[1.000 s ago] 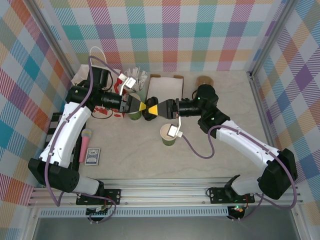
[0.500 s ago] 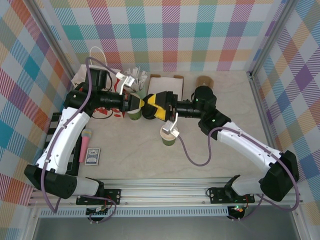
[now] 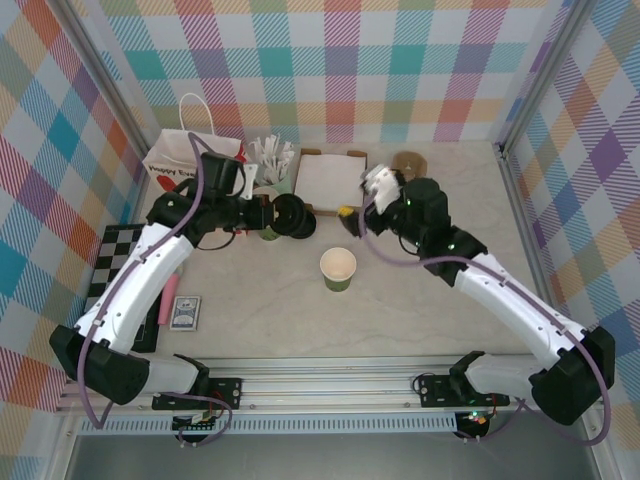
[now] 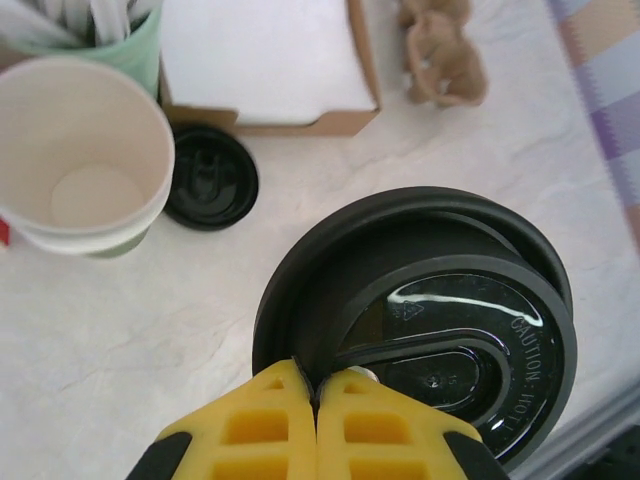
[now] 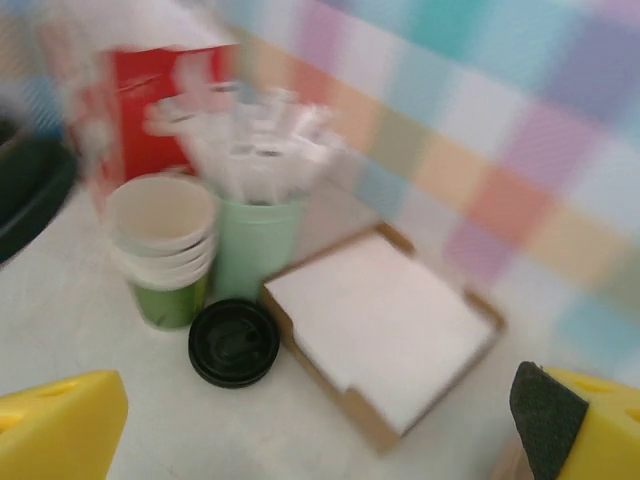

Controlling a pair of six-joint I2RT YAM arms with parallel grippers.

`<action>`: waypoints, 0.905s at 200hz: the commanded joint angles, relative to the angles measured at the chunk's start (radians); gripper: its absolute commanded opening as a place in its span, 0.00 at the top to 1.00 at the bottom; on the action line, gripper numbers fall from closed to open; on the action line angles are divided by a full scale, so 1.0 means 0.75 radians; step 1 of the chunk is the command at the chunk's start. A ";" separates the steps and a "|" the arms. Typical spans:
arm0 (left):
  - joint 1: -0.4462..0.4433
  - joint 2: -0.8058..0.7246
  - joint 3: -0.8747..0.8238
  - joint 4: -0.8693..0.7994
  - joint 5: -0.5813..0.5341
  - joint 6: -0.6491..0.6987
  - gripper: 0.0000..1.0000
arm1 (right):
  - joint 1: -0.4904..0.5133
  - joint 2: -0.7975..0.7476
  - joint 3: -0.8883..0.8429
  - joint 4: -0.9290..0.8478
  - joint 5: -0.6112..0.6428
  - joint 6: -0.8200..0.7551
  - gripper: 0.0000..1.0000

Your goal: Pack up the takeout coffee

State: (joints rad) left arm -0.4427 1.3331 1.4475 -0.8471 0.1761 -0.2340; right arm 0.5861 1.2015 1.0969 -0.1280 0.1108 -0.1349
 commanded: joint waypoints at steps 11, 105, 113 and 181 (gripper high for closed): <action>-0.132 -0.020 -0.087 0.050 -0.267 -0.127 1.00 | -0.182 -0.093 0.012 -0.312 0.317 1.000 0.00; -0.297 0.131 -0.134 0.080 -0.112 -0.430 1.00 | -0.272 -0.120 -0.103 -0.514 -0.323 1.169 0.00; -0.318 0.158 -0.120 0.079 -0.120 -0.448 1.00 | -0.272 -0.121 -0.155 -0.442 -0.402 1.237 0.00; -0.385 0.369 -0.016 0.056 -0.128 -0.479 1.00 | -0.267 0.026 -0.453 -0.014 -0.881 1.411 0.04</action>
State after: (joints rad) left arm -0.7136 1.5887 1.3781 -0.8059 0.0631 -0.5705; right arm 0.3859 1.1675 0.7773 -0.3283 -0.3035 0.8951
